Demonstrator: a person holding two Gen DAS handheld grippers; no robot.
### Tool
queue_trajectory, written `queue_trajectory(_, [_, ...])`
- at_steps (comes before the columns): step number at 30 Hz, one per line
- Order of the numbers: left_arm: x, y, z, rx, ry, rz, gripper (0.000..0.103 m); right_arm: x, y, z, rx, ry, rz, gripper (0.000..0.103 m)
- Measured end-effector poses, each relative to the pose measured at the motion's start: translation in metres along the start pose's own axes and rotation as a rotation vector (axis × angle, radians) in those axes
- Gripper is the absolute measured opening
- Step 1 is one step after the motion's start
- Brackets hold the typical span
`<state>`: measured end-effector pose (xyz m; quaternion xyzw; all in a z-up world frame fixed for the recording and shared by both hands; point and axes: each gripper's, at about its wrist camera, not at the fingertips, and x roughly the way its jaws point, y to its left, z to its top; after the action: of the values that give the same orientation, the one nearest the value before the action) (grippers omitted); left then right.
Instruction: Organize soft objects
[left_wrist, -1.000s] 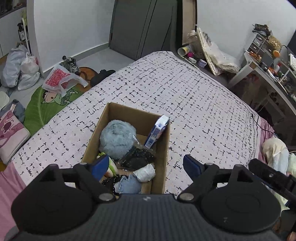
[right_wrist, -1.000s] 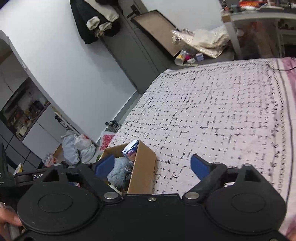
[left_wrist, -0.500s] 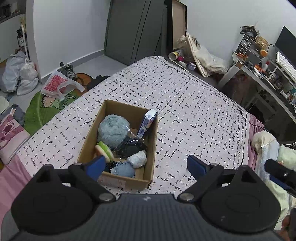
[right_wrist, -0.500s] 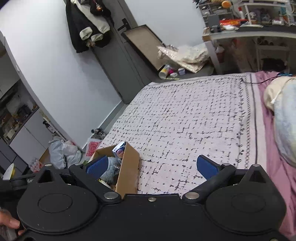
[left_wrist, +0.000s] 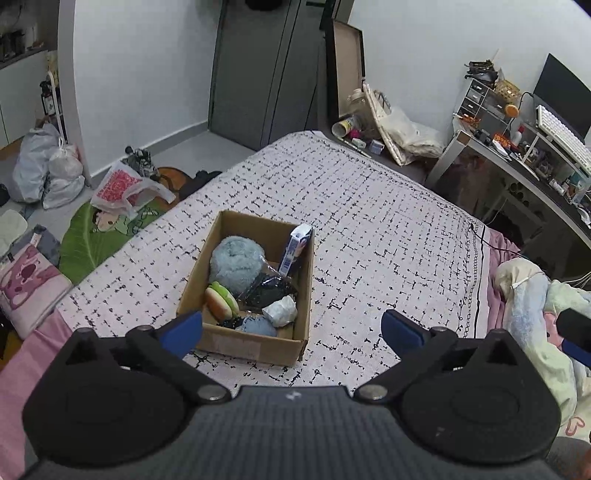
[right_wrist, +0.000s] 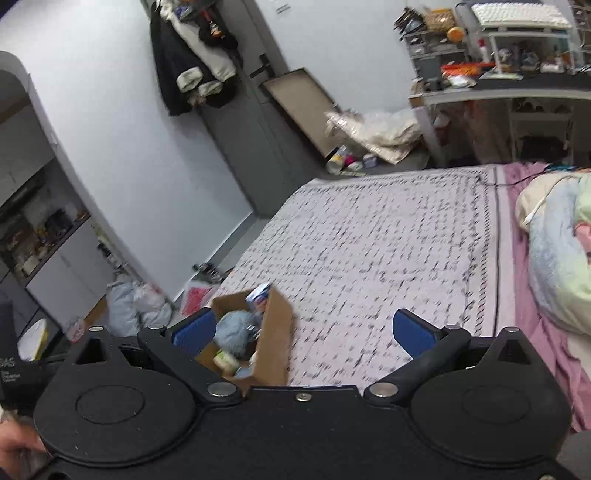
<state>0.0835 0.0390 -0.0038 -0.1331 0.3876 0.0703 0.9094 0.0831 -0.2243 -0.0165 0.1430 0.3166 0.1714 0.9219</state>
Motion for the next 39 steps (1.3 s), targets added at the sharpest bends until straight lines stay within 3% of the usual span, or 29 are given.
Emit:
queue_trajectory(20, [-0.045,0.004,-0.007,0.145,-0.023,0.058,0.102,-0.017,0.045,-0.014,-0.138,0.097,0.009,0.103])
queue_trajectory(39, [-0.058,0.0,-0.013,0.189,-0.036,0.037,0.102,-0.024,0.058,-0.017,-0.185,0.087,-0.032,0.103])
